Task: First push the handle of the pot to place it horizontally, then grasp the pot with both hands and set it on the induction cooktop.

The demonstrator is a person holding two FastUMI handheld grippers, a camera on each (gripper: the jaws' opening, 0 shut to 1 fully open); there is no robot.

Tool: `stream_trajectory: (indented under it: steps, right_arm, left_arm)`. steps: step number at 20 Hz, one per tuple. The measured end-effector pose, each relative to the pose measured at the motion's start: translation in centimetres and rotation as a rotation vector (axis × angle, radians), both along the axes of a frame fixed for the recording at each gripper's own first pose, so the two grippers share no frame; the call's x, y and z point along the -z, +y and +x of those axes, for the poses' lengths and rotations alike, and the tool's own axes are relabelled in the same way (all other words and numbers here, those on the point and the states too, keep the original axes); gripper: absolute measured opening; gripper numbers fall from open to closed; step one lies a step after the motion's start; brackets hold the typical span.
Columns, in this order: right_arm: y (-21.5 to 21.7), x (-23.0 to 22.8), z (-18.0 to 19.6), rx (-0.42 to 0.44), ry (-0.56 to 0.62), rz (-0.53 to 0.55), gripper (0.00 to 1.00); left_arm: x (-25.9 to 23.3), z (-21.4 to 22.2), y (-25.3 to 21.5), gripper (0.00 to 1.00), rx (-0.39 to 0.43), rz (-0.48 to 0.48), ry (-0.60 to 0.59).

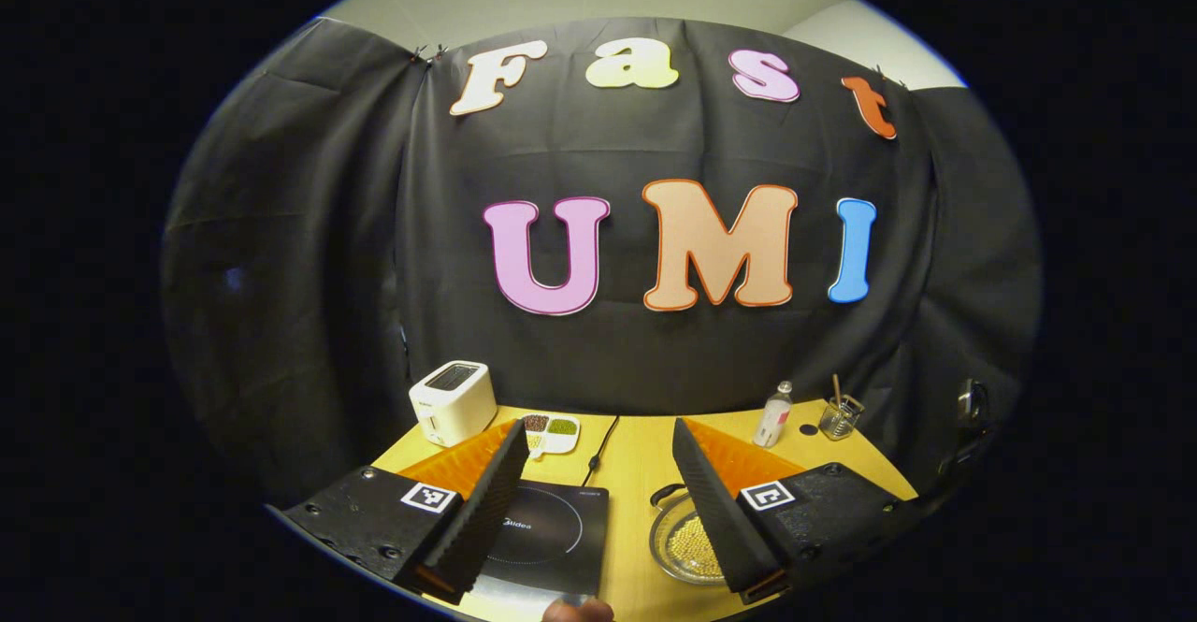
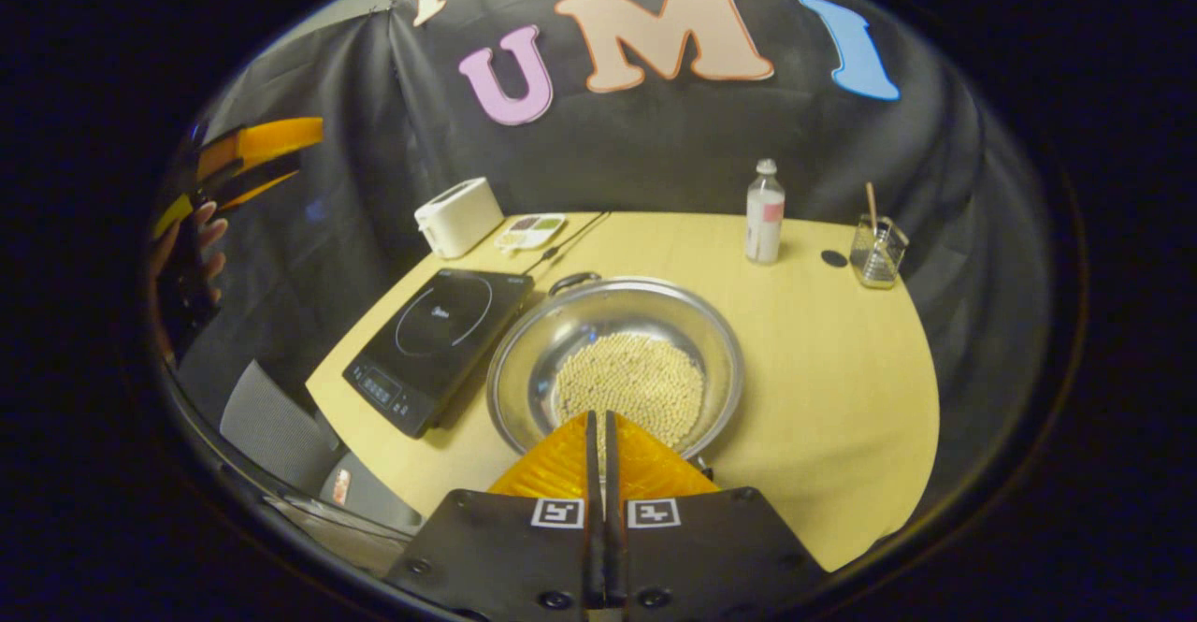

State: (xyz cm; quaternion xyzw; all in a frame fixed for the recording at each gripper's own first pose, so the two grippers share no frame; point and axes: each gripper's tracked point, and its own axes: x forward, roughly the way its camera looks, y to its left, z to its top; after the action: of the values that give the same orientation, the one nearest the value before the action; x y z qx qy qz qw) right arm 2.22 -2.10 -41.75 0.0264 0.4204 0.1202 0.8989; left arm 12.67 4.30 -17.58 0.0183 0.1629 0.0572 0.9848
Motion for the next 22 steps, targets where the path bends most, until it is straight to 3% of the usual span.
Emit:
stream_trajectory:
  steps: [7,11,22]
  right_arm:
    - [1.2,6.4,-3.7,-0.078,0.204,-0.023,0.03]
    - [0.2,8.7,-4.5,-0.080,0.271,-0.063,0.03]
    - [-2.7,10.0,-3.2,-0.052,0.309,-0.098,0.02]
  left_arm:
    - [0.9,0.1,1.3,0.95,-0.019,-0.002,0.025]
    - [1.1,0.0,1.6,0.95,-0.022,0.013,0.032]
    - [1.5,0.4,1.6,0.94,-0.043,0.018,0.045]
